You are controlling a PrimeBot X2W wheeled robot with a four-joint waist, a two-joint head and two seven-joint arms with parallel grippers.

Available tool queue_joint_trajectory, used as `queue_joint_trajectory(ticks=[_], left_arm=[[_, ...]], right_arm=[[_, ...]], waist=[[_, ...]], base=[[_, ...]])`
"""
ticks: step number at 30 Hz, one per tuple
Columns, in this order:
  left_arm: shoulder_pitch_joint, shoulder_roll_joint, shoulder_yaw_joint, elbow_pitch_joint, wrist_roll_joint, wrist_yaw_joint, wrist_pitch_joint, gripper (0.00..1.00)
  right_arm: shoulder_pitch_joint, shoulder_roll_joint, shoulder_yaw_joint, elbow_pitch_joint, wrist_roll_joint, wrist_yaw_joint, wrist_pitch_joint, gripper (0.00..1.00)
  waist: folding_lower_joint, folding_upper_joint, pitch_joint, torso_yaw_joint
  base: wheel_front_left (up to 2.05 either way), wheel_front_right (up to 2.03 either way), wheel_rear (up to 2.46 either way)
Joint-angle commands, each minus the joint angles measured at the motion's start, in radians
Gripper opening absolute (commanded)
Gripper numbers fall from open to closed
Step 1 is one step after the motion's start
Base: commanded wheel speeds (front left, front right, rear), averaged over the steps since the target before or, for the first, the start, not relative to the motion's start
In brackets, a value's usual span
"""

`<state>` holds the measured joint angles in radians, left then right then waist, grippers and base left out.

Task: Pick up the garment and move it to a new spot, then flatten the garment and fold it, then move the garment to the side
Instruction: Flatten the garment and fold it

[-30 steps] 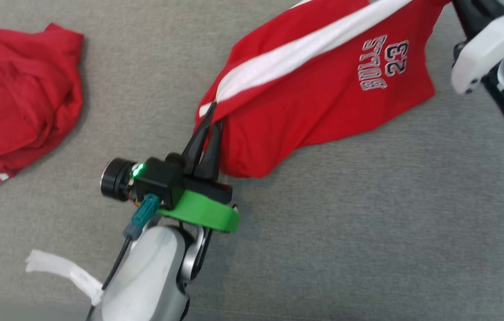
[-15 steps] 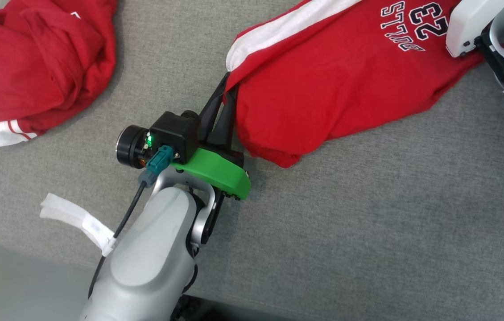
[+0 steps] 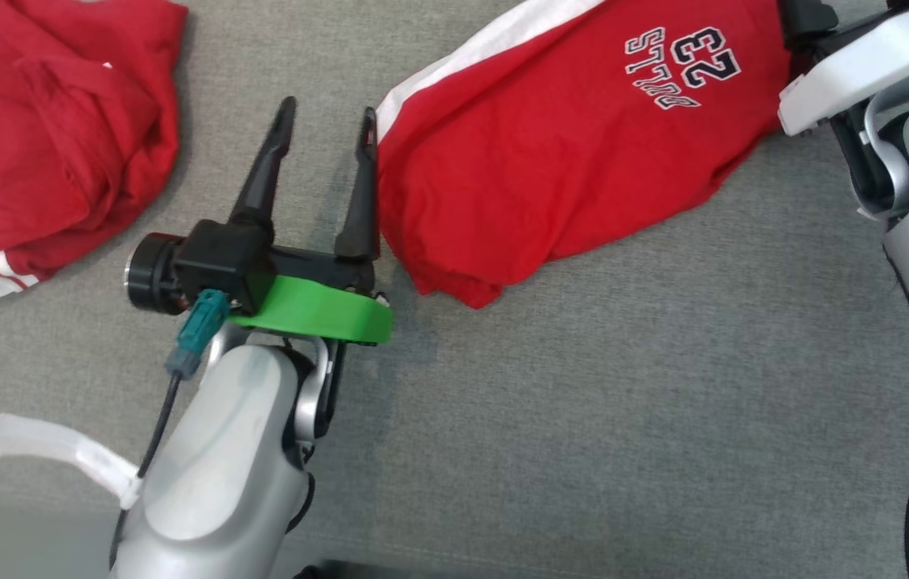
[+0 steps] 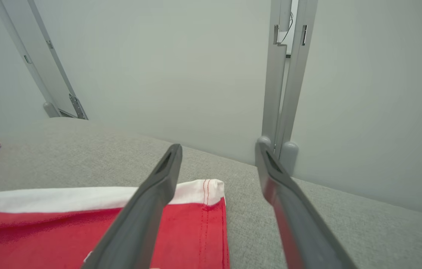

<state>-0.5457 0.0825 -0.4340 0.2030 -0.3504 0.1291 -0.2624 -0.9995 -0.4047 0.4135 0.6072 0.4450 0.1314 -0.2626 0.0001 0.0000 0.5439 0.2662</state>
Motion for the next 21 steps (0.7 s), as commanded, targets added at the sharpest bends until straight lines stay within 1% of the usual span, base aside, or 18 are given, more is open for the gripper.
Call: queue_joint_trajectory(ticks=[1, 5, 8, 13, 21], left_arm=[[0.03, 0.018, 0.024, -0.019, 0.018, 0.006, -0.002, 1.0], [0.068, 0.051, 0.087, -0.052, 0.039, 0.012, -0.002, 1.0], [0.097, 0.075, 0.124, -0.055, 0.048, 0.013, -0.002, 1.0], [0.148, 0.113, 0.175, -0.056, 0.057, 0.018, -0.002, 1.0], [0.222, 0.138, 0.207, -0.045, 0.048, 0.008, -0.002, 1.0]], right_arm=[[0.071, 0.017, -0.043, -0.05, -0.021, -0.002, -0.002, 1.0], [0.213, 0.074, -0.154, -0.201, -0.075, -0.001, -0.002, 1.0], [0.314, 0.112, -0.207, -0.285, -0.1, -0.001, -0.002, 1.0], [0.451, 0.163, -0.248, -0.392, -0.127, -0.001, -0.002, 1.0], [0.61, 0.199, -0.285, -0.474, -0.152, -0.001, 0.004, 1.0]], waist=[[-0.0001, 0.0, -0.057, -0.067], [-0.0001, 0.0, -0.096, -0.127], [-0.0001, 0.0, -0.12, -0.17], [-0.0001, 0.0, -0.16, -0.235], [-0.0001, 0.0, -0.2, -0.287]], base=[[0.0, 0.0, 0.0], [0.0, 0.0, 0.0], [0.0, 0.0, 0.0], [0.0, 0.0, 0.0], [0.0, 0.0, 0.0]])
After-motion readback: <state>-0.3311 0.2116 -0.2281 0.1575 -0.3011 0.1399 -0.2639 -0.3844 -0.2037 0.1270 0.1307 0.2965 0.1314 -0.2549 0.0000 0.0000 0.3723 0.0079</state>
